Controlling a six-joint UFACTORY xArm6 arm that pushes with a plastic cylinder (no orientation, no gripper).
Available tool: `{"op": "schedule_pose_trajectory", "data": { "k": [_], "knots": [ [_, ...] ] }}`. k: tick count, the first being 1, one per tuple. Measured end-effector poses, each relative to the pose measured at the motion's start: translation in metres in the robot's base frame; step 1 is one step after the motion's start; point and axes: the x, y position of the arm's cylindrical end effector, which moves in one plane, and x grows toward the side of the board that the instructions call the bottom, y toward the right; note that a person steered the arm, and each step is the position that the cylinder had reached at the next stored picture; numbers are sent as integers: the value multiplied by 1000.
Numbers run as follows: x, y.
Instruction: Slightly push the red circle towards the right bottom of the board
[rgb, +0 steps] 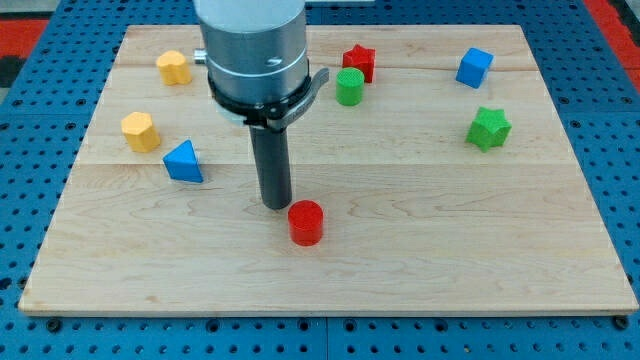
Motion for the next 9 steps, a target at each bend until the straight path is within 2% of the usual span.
{"op": "schedule_pose_trajectory", "data": {
  "k": [1,2,3,4,5,7,8,9],
  "knots": [
    [34,58],
    [41,97],
    [54,46],
    [99,95],
    [96,149],
    [69,113],
    [59,118],
    [59,158]
  ]
}}
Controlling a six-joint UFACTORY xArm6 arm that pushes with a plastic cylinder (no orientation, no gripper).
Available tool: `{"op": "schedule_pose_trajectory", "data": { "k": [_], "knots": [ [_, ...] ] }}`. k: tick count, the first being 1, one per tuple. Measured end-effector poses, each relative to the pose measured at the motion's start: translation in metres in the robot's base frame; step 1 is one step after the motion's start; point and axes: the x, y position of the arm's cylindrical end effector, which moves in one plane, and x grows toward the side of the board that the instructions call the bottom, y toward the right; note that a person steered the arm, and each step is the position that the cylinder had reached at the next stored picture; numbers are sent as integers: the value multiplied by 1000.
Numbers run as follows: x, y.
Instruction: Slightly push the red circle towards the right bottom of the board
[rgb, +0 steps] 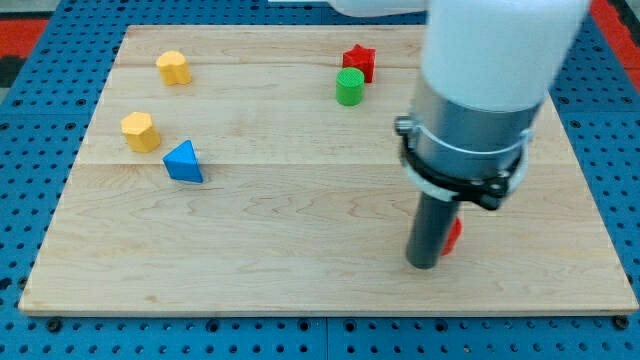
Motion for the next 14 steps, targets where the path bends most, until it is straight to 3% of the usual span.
{"op": "schedule_pose_trajectory", "data": {
  "k": [1,2,3,6,10,13,14],
  "knots": [
    [0,1],
    [-4,-41],
    [-37,-28],
    [-40,76],
    [-41,76],
    [-78,72],
    [-82,35]
  ]
}}
